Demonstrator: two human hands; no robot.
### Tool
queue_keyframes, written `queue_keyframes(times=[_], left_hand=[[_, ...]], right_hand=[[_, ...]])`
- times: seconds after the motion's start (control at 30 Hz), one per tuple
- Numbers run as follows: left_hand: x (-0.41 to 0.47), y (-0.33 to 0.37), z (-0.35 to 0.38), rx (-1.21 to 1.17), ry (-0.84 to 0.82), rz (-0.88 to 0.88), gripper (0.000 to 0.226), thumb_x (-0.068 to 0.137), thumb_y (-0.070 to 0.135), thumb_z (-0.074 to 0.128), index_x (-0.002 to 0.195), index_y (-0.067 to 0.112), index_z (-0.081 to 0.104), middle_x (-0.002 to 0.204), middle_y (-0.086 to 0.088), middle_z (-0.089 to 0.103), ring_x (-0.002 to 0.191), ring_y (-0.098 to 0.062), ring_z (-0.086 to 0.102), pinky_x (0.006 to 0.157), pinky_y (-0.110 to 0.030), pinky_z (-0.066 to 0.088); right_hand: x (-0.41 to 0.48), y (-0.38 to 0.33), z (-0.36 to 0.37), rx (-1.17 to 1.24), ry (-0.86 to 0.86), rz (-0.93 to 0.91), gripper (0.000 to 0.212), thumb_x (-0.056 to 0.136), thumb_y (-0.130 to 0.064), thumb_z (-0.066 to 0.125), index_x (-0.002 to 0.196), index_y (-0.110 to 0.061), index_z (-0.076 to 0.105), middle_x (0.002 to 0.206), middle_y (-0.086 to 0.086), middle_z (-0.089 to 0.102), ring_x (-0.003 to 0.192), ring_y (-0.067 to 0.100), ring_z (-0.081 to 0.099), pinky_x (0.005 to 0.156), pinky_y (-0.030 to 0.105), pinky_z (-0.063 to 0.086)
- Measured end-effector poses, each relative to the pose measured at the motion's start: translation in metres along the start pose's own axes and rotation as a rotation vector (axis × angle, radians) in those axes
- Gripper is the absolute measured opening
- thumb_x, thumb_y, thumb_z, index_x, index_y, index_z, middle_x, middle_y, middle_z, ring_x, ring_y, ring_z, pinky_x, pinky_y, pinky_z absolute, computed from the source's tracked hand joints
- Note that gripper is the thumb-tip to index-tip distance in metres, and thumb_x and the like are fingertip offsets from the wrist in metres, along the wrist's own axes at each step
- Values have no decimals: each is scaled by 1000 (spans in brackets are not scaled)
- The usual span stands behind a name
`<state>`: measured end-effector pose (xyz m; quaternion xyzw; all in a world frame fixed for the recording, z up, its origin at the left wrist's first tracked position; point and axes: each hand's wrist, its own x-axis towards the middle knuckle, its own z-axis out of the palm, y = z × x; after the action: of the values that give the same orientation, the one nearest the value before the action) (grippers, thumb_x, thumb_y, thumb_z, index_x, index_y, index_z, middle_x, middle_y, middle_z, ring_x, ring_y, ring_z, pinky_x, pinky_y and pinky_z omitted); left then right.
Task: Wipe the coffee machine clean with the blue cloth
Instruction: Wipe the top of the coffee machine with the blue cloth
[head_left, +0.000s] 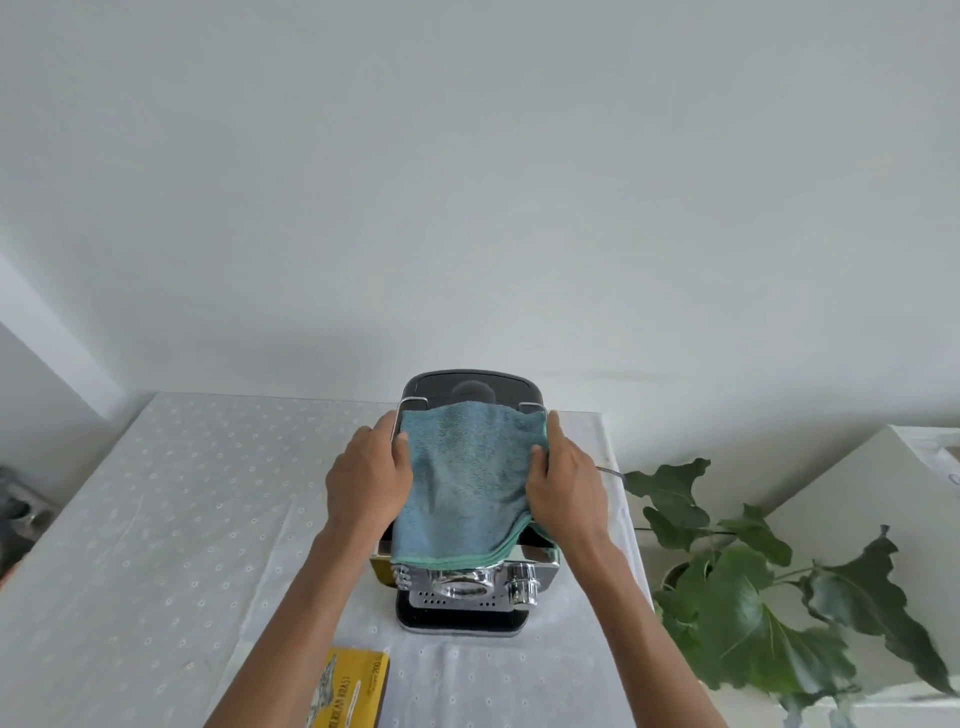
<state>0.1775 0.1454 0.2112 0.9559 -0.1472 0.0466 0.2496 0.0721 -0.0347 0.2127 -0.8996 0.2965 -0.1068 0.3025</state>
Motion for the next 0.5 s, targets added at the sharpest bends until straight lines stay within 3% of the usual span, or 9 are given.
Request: queue_keyframes(times=[0.13, 0.27, 0.4, 0.5], left_hand=[[-3, 5, 8, -35, 24, -6, 39, 100, 32, 44, 138, 22, 49, 82, -7, 70, 79, -34, 65, 64, -37, 47], [-1, 5, 6, -166, 14, -34, 44, 96, 33, 54, 139, 24, 52, 70, -6, 65, 77, -32, 67, 68, -35, 52], [0, 12, 2, -249, 59, -28, 46, 94, 27, 61, 138, 15, 55, 83, -8, 72, 81, -28, 68, 70, -28, 49], [4, 11, 1, -252, 47, -11, 42, 92, 30, 60, 132, 16, 61, 81, -6, 72, 76, -28, 68, 70, -33, 56]], right_hand=[[2, 2, 0, 20, 1, -19, 60, 107, -23, 40, 163, -19, 18, 98, 5, 67, 84, 24, 57, 64, 34, 38], [2, 1, 3, 76, 6, 18, 61, 104, -22, 45, 162, -21, 23, 67, -3, 53, 67, 23, 55, 57, 34, 39], [7, -2, 5, 74, 38, 46, 60, 101, -18, 49, 159, -19, 32, 65, -3, 53, 68, 25, 58, 59, 35, 42], [8, -8, 4, 85, 70, 92, 59, 99, -16, 52, 157, -20, 38, 69, 0, 61, 69, 25, 62, 60, 35, 47]])
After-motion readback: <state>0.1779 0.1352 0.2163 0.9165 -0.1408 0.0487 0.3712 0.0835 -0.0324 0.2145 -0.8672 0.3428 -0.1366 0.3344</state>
